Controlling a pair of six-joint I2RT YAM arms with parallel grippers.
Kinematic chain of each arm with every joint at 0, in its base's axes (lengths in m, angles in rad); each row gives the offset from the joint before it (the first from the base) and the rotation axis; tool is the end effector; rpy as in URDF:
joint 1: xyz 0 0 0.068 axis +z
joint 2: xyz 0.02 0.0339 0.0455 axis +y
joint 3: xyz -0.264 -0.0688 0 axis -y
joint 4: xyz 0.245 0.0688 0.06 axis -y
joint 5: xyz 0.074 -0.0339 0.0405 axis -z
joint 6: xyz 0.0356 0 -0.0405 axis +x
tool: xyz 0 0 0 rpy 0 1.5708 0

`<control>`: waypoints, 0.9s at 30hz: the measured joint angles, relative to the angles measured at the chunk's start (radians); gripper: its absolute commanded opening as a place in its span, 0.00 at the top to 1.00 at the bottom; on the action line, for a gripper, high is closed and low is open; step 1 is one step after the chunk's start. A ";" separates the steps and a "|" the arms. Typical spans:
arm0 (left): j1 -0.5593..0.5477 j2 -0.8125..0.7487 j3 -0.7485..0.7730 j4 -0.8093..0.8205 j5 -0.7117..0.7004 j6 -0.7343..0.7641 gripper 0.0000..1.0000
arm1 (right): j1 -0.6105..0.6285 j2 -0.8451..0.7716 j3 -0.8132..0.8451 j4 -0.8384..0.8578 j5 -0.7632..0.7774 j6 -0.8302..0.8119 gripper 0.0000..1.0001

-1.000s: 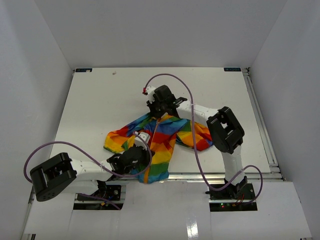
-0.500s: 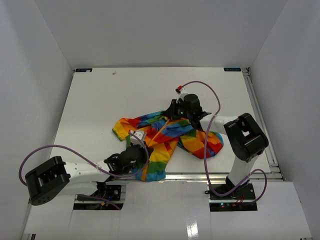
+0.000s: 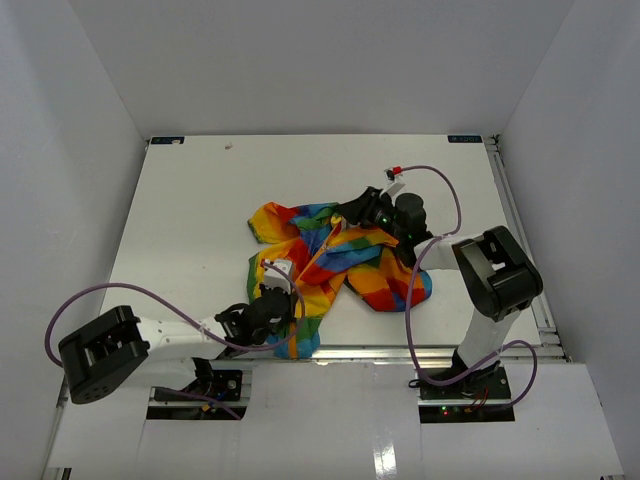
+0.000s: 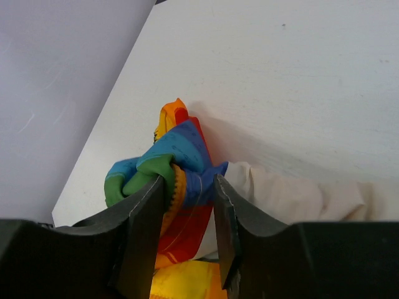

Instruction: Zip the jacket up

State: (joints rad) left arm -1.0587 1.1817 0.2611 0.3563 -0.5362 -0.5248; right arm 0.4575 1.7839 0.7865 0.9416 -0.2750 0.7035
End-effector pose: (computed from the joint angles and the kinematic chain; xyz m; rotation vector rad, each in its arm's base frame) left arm 0.1160 -0.1692 0.1431 0.2417 2.0593 -0.4074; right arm 0.3252 0.1709 0.1922 -0.0124 1.7443 1.0972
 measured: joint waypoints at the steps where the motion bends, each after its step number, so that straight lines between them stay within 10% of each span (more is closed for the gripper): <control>1: 0.000 0.012 -0.004 -0.017 -0.002 -0.002 0.78 | -0.011 0.007 -0.012 0.016 -0.001 0.006 0.75; 4: -0.002 -0.001 -0.002 -0.039 -0.004 0.000 0.76 | -0.032 0.015 -0.022 0.027 -0.007 0.003 0.92; 11: -0.004 -0.058 0.015 -0.070 -0.004 0.021 0.64 | -0.047 0.016 -0.019 0.031 -0.016 -0.032 0.92; 17: -0.004 -0.079 0.090 -0.132 0.036 0.058 0.51 | -0.043 0.016 0.013 -0.029 -0.036 -0.081 0.48; 27: -0.004 -0.170 0.214 -0.205 0.074 0.120 0.33 | 0.028 0.010 0.333 -0.461 -0.015 -0.384 0.45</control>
State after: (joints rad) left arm -1.0626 1.0121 0.4749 0.1514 -0.4621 -0.4044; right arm 0.4857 1.7938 1.1192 0.4804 -0.2903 0.3196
